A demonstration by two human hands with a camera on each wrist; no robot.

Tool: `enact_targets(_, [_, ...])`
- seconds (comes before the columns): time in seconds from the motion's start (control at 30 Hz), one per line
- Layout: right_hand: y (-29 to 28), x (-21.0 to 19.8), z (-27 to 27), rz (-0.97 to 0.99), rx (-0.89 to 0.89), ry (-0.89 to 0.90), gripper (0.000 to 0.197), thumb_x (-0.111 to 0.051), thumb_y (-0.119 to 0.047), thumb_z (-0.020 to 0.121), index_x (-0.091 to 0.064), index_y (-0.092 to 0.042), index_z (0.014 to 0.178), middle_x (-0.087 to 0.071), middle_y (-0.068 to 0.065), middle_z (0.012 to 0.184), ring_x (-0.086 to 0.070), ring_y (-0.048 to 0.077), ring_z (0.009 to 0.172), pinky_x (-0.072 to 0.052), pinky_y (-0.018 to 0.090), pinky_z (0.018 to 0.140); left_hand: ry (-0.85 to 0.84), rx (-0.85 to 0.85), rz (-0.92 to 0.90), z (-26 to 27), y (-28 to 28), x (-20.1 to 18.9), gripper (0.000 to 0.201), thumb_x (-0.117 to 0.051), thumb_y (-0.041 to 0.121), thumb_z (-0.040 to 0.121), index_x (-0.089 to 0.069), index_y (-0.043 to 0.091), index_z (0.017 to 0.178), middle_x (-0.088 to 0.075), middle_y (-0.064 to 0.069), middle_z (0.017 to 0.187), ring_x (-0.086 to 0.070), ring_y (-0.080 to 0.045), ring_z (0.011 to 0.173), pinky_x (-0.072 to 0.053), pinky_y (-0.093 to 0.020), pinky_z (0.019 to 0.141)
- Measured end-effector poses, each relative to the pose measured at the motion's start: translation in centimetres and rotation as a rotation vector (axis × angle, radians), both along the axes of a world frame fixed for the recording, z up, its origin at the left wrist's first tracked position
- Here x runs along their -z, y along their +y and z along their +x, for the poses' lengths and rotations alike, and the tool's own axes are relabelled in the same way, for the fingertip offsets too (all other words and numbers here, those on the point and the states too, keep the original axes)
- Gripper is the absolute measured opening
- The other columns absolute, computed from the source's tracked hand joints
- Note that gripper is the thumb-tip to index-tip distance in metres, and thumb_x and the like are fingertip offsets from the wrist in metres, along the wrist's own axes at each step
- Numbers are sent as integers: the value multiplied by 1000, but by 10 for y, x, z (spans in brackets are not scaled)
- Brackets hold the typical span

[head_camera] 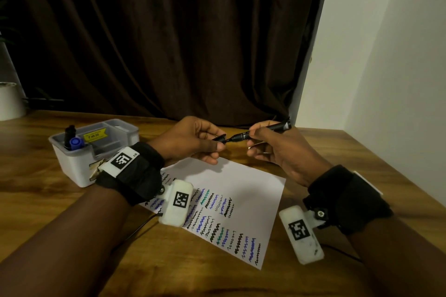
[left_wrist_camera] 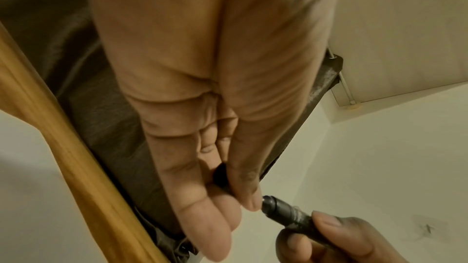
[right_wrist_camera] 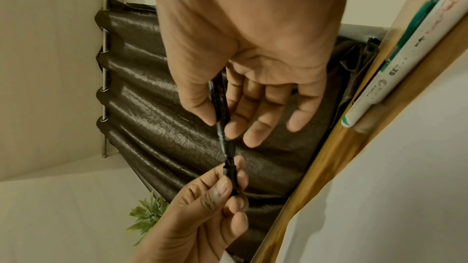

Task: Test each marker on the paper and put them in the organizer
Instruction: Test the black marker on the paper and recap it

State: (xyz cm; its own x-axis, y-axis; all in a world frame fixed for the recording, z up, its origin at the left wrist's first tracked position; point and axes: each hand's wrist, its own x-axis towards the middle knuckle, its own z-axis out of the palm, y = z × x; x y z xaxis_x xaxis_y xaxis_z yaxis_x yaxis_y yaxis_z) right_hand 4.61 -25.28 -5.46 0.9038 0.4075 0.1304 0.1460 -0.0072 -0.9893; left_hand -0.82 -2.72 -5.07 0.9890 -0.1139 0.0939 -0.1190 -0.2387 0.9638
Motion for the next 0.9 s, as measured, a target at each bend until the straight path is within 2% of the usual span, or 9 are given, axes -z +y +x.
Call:
enact_targets(0.1, [1, 1, -2, -8, -42, -8, 6, -68, -19, 96, -73, -16, 100, -79, 8, 85, -73, 24, 81, -59, 38, 88, -6, 68, 25, -2, -2, -1, 34, -67, -5, 87, -63, 0, 121, -71, -15, 86, -71, -15, 69, -63, -30, 69])
enact_targets(0.2, [-1, 0, -3, 9, -98, -10, 8, -72, -19, 94, -74, -15, 101, -79, 13, 91, -73, 26, 82, -59, 40, 89, -44, 122, 48, -5, -4, -2, 26, -63, 0, 92, -65, 1, 118, -70, -5, 78, -65, -11, 64, -60, -26, 64])
enact_targets(0.3, [-6, -3, -5, 36, -142, -31, 25, -79, -24, 81, -76, -14, 103, -80, 14, 95, -74, 27, 83, -57, 46, 95, -75, 178, 9, -8, -6, -5, 19, -57, 8, 99, -66, 2, 116, -58, -2, 76, -48, -12, 61, -45, -24, 55])
enact_targets(0.4, [-6, -3, -9, 33, -154, -88, 32, -82, -24, 73, -80, -15, 103, -80, 15, 96, -73, 25, 75, -61, 44, 89, -29, 207, -85, -9, -9, -6, 29, -51, 15, 102, -58, -6, 121, -41, 0, 69, -33, -11, 54, -27, -24, 49])
enact_targets(0.47, [-5, -3, -11, 4, -146, -146, 32, -84, -21, 73, -81, -14, 104, -80, 17, 94, -72, 23, 68, -63, 38, 80, -39, 182, -43, -10, -12, -6, 35, -52, 27, 101, -57, -7, 104, -31, 1, 65, -24, -12, 52, -19, -24, 46])
enact_targets(0.53, [-4, -3, -12, -36, -132, -221, 28, -84, -16, 78, -80, -12, 105, -79, 17, 90, -71, 21, 64, -64, 36, 76, -83, 147, 33, -11, -16, -4, 36, -55, 37, 98, -56, 2, 88, -24, -1, 64, -18, -15, 53, -15, -25, 46])
enact_targets(0.7, [-2, -3, -14, -59, -145, -288, 22, -80, -12, 85, -78, -8, 107, -78, 13, 79, -71, 23, 61, -63, 35, 69, -134, 94, 28, -10, -17, -2, 38, -59, 37, 94, -65, 0, 95, -22, -2, 60, -19, -12, 48, -17, -23, 44])
enact_targets(0.77, [-1, -3, -14, -56, -156, -284, 22, -79, -12, 87, -77, -7, 108, -77, 13, 79, -70, 23, 59, -62, 35, 65, -157, 99, 16, -10, -17, -3, 33, -57, 34, 95, -64, 2, 87, -23, -1, 60, -20, -11, 48, -16, -25, 45])
enact_targets(0.9, [-1, -5, -16, -44, -152, -284, 21, -77, -9, 88, -76, -3, 108, -75, 19, 78, -66, 20, 51, -60, 28, 51, -166, 116, 33, -11, -19, -4, 36, -54, 34, 95, -67, 24, 63, -24, 0, 60, -19, -12, 50, -13, -29, 49])
